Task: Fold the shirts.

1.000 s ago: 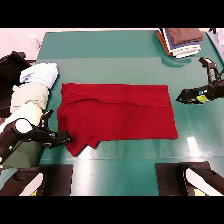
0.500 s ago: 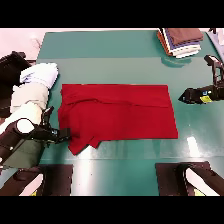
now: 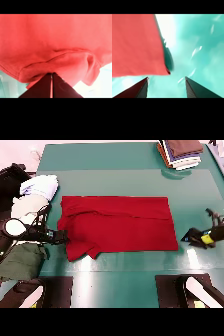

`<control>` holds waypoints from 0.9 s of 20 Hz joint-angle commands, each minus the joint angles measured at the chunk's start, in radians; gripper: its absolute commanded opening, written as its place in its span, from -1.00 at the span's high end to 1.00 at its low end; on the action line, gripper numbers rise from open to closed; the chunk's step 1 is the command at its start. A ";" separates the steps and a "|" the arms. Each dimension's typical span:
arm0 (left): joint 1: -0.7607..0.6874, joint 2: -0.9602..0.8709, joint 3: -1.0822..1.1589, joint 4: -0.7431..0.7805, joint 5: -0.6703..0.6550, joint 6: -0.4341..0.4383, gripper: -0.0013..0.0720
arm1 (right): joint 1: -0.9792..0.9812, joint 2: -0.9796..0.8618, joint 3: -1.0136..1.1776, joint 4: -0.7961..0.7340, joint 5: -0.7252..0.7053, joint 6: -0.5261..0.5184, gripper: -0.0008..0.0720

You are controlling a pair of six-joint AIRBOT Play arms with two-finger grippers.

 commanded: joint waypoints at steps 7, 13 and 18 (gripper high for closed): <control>0.000 0.002 0.027 0.011 -0.047 0.045 0.90 | 0.093 -0.149 -0.078 0.220 -0.098 -0.072 0.76; 0.000 0.176 0.068 0.111 -0.313 0.031 0.90 | 0.213 0.028 0.047 -0.066 0.097 -0.059 0.94; 0.000 0.156 0.100 0.117 -0.205 0.037 0.90 | 0.230 0.125 0.129 -0.131 0.111 -0.045 0.94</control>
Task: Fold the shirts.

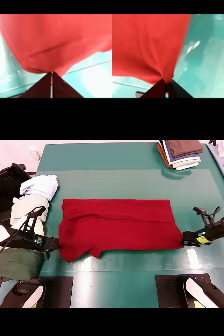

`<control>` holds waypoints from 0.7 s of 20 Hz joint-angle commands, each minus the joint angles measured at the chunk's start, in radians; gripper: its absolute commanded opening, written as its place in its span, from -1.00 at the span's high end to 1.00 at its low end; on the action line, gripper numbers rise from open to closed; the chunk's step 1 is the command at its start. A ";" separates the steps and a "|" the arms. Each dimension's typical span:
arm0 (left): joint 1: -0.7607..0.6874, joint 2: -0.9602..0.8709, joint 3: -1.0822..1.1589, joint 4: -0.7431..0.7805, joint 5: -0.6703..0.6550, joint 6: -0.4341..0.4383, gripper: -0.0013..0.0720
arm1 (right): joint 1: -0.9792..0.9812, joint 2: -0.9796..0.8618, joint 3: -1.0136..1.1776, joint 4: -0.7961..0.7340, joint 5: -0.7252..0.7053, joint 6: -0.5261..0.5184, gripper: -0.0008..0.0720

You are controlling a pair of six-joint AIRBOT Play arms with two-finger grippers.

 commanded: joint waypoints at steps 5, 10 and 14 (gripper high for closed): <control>0.000 -0.315 0.226 0.061 0.228 0.073 0.90 | 0.123 -0.154 0.254 -0.051 -0.069 0.082 0.94; 0.002 -0.649 0.513 0.070 0.309 0.089 0.90 | 0.175 -0.408 0.505 -0.050 -0.088 0.095 0.94; 0.001 -0.791 0.624 0.083 0.373 0.089 0.90 | 0.166 -0.576 0.672 0.013 -0.093 0.107 0.93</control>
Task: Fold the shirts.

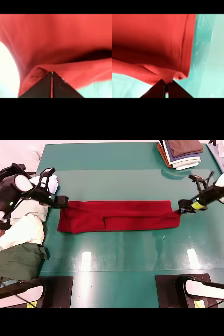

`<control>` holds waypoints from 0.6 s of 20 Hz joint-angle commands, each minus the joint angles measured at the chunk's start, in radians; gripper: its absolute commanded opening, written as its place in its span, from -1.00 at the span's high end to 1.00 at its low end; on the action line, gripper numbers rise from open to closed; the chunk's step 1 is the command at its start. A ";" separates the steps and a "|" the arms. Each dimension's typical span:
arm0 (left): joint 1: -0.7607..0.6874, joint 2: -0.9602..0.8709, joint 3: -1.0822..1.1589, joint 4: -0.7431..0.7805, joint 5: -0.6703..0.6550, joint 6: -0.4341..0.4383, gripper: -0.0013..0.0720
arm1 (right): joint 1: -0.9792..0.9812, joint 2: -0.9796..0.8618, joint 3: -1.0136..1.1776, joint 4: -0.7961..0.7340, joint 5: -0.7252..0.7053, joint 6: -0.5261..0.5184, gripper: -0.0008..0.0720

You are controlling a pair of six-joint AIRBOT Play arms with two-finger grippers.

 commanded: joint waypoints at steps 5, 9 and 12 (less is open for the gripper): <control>0.001 -0.138 0.105 0.007 0.061 -0.022 -0.68 | -0.077 -0.233 0.220 0.270 -0.026 -0.059 -0.22; -0.002 -0.137 0.103 -0.043 -0.067 -0.021 0.56 | -0.200 -0.237 0.159 0.297 0.027 -0.127 -0.36; -0.008 -0.140 0.103 -0.190 -0.051 -0.018 0.90 | -0.289 -0.249 0.054 0.302 0.016 -0.133 -0.46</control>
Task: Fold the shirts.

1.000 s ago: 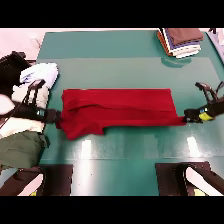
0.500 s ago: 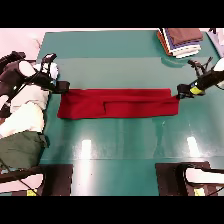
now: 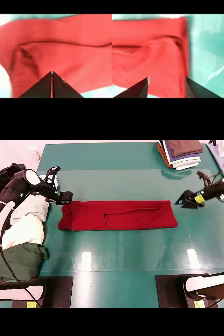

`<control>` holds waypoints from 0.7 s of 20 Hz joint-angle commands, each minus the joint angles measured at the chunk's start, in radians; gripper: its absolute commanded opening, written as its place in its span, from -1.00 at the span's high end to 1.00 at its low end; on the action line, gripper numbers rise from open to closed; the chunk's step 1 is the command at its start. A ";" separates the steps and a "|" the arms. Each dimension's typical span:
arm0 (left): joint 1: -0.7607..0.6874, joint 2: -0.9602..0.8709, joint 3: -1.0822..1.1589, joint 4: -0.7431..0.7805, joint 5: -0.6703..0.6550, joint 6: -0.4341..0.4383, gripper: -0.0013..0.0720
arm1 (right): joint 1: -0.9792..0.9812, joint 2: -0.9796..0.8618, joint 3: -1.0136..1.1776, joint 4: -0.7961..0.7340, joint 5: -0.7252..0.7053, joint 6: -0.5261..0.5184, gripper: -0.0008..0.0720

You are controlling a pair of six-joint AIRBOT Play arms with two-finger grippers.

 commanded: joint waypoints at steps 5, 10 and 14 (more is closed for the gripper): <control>-0.159 -0.032 0.000 -0.171 0.089 -0.012 0.90 | -0.078 -0.111 -0.167 0.183 -0.031 -0.110 -0.40; -0.338 -0.095 0.002 -0.179 0.238 -0.097 0.90 | 0.048 -0.164 -0.097 0.219 -0.083 -0.153 0.75; -0.386 -0.183 0.039 -0.239 0.316 -0.114 0.90 | 0.084 -0.085 0.011 0.265 -0.043 -0.163 0.94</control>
